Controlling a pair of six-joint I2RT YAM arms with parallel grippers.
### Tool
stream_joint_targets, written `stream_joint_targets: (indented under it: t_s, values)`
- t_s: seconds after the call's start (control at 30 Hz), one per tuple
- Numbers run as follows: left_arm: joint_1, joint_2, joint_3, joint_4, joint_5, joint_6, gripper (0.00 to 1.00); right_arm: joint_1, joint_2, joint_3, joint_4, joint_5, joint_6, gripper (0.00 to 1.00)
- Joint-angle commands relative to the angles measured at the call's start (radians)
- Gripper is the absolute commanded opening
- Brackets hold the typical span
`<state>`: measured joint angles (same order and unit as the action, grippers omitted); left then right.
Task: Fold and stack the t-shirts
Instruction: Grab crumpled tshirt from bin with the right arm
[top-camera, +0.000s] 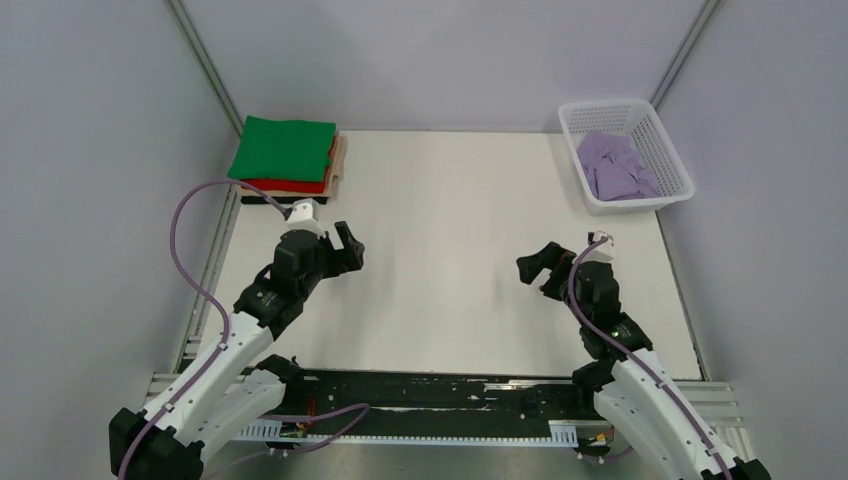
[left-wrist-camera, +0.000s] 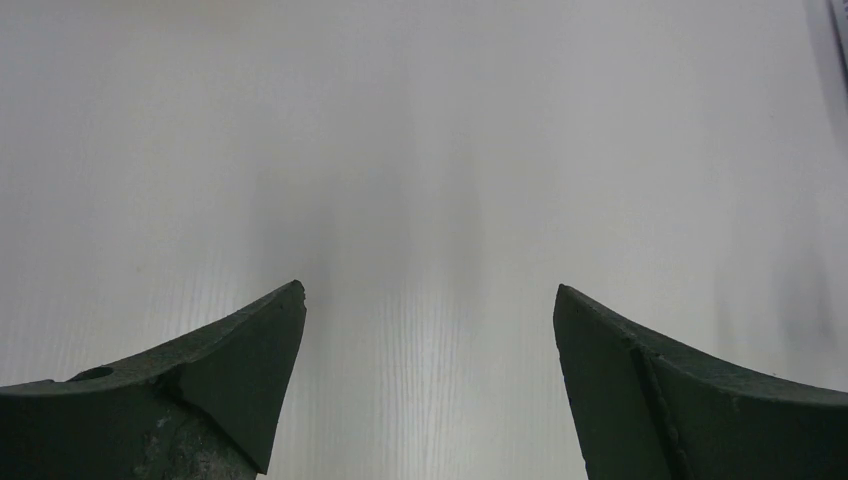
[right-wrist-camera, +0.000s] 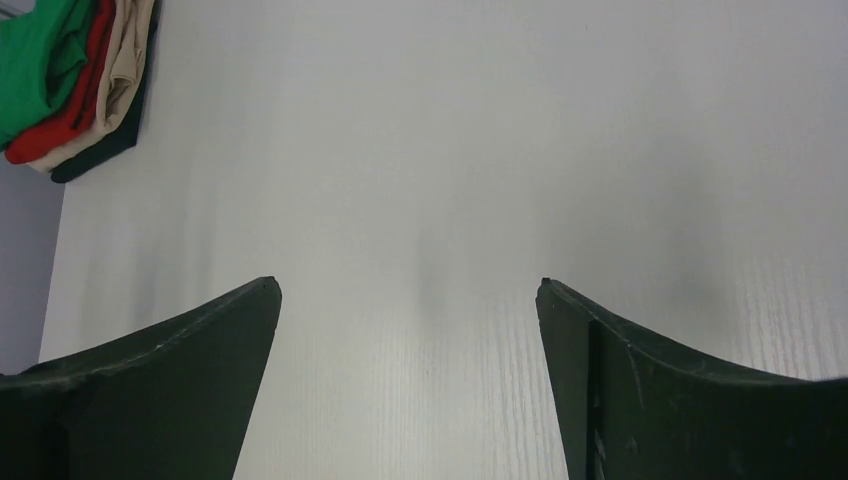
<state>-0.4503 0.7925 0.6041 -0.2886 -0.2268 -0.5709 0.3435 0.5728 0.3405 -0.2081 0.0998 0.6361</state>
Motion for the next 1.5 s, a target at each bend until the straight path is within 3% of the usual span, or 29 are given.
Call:
stream_joint_targets:
  t_s: [0.0,0.17,0.3,0.47,0.6,0.73,0.97,1.13,1.3,1.47]
  values:
    - [-0.002,-0.015,0.030,0.016,-0.008,-0.002,1.00,-0.004,0.005,0.051,0.060,0.045,-0.017,1.00]
    - [-0.002,-0.011,0.030,0.032,-0.008,-0.005,1.00,-0.004,0.060,0.139,0.122,0.175,-0.077,1.00]
    - [-0.002,-0.003,0.030,0.028,-0.028,-0.015,1.00,-0.031,0.214,0.317,0.096,0.334,-0.139,1.00]
    - [-0.002,0.012,0.024,0.033,-0.032,-0.018,1.00,-0.314,0.540,0.625,-0.004,0.131,-0.122,1.00]
    - [-0.003,0.021,0.017,0.042,-0.028,-0.027,1.00,-0.479,0.824,0.895,-0.077,0.079,-0.147,1.00]
    - [-0.003,0.036,-0.004,0.077,0.006,-0.037,1.00,-0.562,1.106,1.161,-0.175,0.052,-0.189,1.00]
    - [-0.002,0.085,0.013,0.056,-0.047,-0.031,1.00,-0.599,1.563,1.654,-0.368,0.048,-0.257,1.00]
    - [-0.002,0.124,0.017,0.064,-0.057,-0.030,1.00,-0.604,1.751,1.806,-0.400,0.053,-0.280,1.00]
    - [-0.001,0.166,0.029,0.065,-0.060,-0.027,1.00,-0.604,1.850,1.804,-0.411,0.044,-0.270,1.00]
    - [-0.002,0.175,0.030,0.068,-0.068,-0.029,1.00,-0.604,1.926,1.806,-0.415,0.027,-0.281,0.92]
